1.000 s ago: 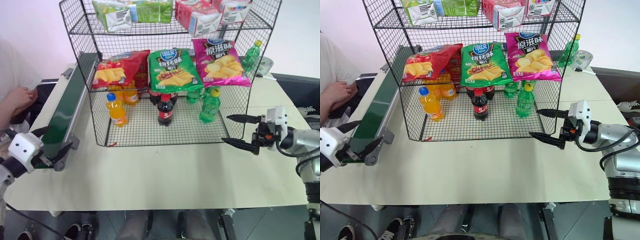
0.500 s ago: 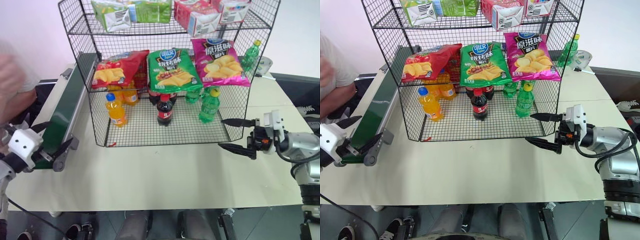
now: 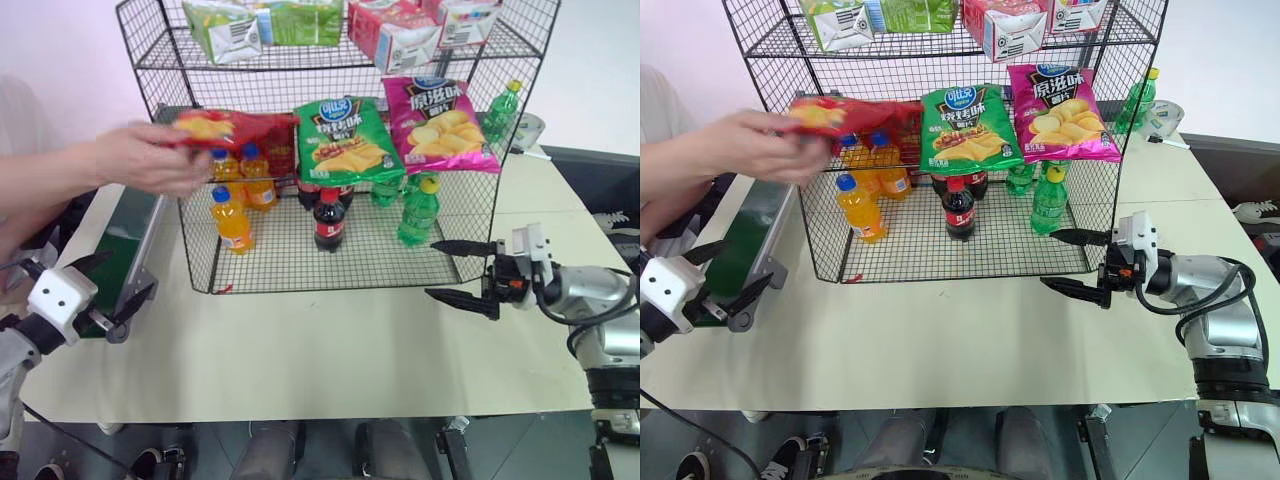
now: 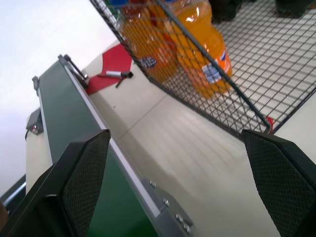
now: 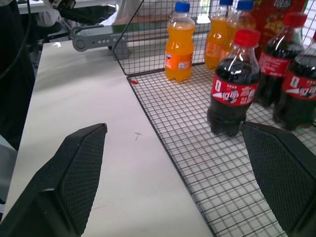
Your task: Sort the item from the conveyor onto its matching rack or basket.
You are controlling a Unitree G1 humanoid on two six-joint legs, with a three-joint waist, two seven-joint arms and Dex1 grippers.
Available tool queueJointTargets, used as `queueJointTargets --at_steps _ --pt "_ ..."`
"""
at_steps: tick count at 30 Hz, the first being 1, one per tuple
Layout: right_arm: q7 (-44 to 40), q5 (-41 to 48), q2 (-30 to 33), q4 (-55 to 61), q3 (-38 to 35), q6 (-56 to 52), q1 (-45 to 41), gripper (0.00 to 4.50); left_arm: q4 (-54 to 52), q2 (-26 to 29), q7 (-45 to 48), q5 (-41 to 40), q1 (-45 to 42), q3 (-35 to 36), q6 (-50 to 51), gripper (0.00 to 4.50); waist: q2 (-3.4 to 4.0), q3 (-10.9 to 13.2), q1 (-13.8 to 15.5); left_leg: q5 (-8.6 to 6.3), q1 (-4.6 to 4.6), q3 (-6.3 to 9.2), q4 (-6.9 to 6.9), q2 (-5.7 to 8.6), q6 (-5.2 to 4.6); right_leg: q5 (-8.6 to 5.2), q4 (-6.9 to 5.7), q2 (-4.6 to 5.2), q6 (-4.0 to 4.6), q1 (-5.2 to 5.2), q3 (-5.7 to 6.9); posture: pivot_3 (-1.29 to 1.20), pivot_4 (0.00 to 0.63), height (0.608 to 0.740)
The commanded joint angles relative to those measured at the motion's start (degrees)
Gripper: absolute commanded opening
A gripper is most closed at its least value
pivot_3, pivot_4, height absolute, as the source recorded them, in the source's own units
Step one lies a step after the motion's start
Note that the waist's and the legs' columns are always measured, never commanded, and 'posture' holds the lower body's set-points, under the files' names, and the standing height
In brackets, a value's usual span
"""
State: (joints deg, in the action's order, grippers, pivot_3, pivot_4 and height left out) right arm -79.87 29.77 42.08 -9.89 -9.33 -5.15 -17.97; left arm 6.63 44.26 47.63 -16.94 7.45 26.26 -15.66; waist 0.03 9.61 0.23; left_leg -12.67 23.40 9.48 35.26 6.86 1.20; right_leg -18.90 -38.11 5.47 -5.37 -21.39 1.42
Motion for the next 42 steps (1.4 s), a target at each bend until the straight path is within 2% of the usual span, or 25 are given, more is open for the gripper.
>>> queueJointTargets --at_steps 1,10,19,23,27,30,42 --pt "0.20 -0.39 -0.12 -0.19 -0.11 0.95 -1.42 4.50 -2.45 0.11 -0.56 -1.43 0.83 2.71 -0.72 4.43 0.00 0.00 0.01 0.00 0.00 0.00 0.00 0.00 0.00 0.00 0.00 0.00 0.00 0.00 0.00 0.00 0.150 0.740" --pt "2.18 0.57 -0.94 3.67 1.90 -2.10 -2.73 4.50 -6.75 -0.21 1.84 -1.34 6.24 1.12 -2.18 4.43 0.01 0.00 -0.30 0.00 0.00 -0.02 -0.01 0.00 0.00 0.00 0.01 0.01 0.00 -0.01 -0.01 0.00 0.150 0.740" --pt "3.68 3.35 -4.48 12.10 5.23 -7.55 -1.55 4.50 -3.51 0.60 -2.76 1.39 5.08 4.79 -4.00 4.43 -0.02 -0.01 -0.07 0.00 0.00 0.01 -0.02 -0.02 0.00 0.01 0.01 -0.02 0.02 -0.02 0.00 0.00 0.150 0.740" --pt "8.75 4.44 -9.84 17.87 7.69 -9.67 -2.27 4.50 -4.56 -1.12 -8.22 5.12 5.64 6.19 -5.85 4.43 -0.01 -0.01 -0.22 0.00 0.00 0.01 -0.03 -0.02 0.01 0.01 -0.01 -0.02 0.02 -0.03 -0.01 0.00 0.150 0.740" --pt "10.27 4.00 -13.06 20.57 10.50 -9.94 -1.92 4.50 -4.13 -1.27 -11.84 9.48 6.55 6.68 -8.60 4.43 -0.04 -0.02 0.07 0.01 0.00 0.01 -0.02 -0.01 0.01 0.01 -0.01 -0.01 0.02 -0.02 -0.01 0.00 0.150 0.740" --pt "7.34 1.71 -13.11 20.46 13.36 -7.01 -1.21 4.50 -2.68 -0.72 -14.00 11.26 5.94 6.74 -9.66 4.43 -0.05 -0.03 0.35 0.00 0.00 0.01 -0.02 -0.01 0.01 0.01 0.00 -0.02 0.02 -0.02 -0.01 0.00 0.150 0.740" --pt "6.92 2.21 -14.00 19.57 13.63 -6.15 -2.81 4.50 0.87 1.87 -22.68 20.73 4.46 6.30 -14.32 4.43 -0.09 -0.05 0.14 0.01 -0.01 0.02 -0.03 -0.01 0.02 0.02 -0.02 -0.04 0.00 -0.03 -0.01 0.00 0.150 0.740"
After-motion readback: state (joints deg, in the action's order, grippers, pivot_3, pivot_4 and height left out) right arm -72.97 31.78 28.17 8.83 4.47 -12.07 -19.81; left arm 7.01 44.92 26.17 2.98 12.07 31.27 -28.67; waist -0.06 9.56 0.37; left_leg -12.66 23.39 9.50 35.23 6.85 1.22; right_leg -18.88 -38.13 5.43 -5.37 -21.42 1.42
